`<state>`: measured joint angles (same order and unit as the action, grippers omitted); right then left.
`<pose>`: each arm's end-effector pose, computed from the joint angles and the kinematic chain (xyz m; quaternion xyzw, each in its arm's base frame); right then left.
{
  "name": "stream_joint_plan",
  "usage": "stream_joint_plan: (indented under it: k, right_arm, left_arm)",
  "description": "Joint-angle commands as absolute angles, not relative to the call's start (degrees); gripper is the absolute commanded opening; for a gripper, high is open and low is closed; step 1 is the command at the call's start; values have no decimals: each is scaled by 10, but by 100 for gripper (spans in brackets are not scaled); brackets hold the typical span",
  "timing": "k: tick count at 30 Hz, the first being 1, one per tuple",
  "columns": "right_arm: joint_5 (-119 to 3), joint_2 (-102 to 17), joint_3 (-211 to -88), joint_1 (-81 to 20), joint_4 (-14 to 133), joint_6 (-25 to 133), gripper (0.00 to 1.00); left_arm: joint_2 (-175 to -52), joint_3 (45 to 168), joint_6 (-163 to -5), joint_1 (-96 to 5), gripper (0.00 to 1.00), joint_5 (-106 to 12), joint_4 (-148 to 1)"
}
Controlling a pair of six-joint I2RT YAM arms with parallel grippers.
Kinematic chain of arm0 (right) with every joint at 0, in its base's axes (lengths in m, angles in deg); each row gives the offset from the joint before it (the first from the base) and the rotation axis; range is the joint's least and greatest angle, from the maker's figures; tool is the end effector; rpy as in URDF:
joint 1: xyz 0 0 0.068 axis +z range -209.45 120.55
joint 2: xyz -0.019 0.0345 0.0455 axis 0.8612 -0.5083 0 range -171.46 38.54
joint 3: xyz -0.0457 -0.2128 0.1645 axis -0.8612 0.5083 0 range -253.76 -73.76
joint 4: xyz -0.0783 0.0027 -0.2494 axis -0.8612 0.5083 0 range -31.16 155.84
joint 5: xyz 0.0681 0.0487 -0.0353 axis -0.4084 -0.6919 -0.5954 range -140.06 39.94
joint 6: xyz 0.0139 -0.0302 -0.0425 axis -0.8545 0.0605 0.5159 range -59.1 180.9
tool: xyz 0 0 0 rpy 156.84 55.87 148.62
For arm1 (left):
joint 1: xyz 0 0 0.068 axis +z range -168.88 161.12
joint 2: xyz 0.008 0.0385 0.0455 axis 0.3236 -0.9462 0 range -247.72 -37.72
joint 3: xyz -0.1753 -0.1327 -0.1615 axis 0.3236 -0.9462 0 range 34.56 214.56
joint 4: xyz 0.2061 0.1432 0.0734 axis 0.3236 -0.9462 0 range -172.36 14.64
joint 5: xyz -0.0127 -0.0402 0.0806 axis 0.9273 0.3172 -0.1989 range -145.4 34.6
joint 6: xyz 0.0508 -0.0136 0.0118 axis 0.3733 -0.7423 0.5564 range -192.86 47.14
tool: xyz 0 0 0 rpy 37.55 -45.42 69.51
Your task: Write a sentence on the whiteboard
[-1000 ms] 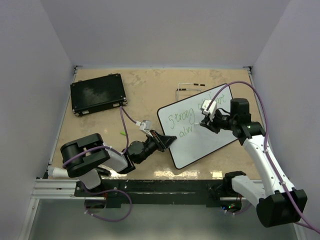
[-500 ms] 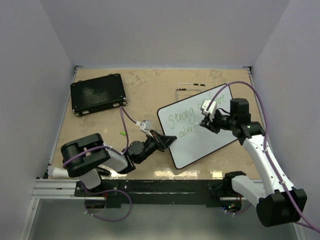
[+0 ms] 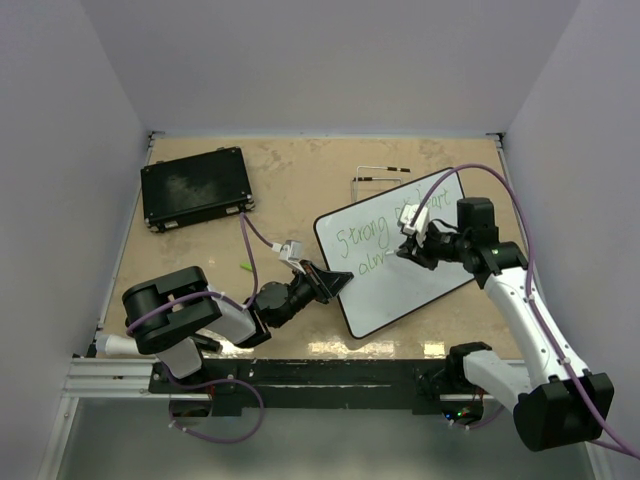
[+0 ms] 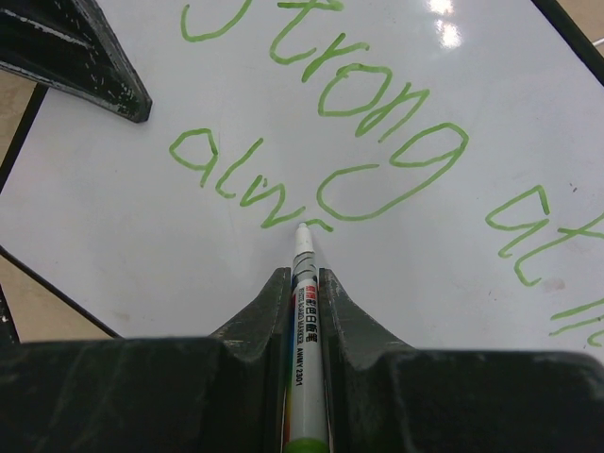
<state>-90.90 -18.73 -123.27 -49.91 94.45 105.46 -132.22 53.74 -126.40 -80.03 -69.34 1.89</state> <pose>0.1948 0.0564 0.2926 -0.5144 0.7037 0.1940 0.4501 0.1374 -0.2318 0.1586 -0.0412 0.6942 -0.5553 0.4561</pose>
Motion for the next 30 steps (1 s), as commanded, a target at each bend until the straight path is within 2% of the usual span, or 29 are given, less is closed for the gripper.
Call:
stream_joint_plan:
  k: [1, 8, 30]
  right_arm:
    - [-920, -196, -1249, -494, 985, 1091, 0]
    - [-898, -194, -1245, -494, 1003, 1110, 0]
    - [-853, -190, -1271, -494, 929, 1037, 0]
  left_arm:
    - [-1331, 545, -1194, -803, 0, -670, 102]
    - [-1335, 547, -1194, -803, 0, -669, 104]
    - [-1341, 550, -1194, -803, 0, -664, 109]
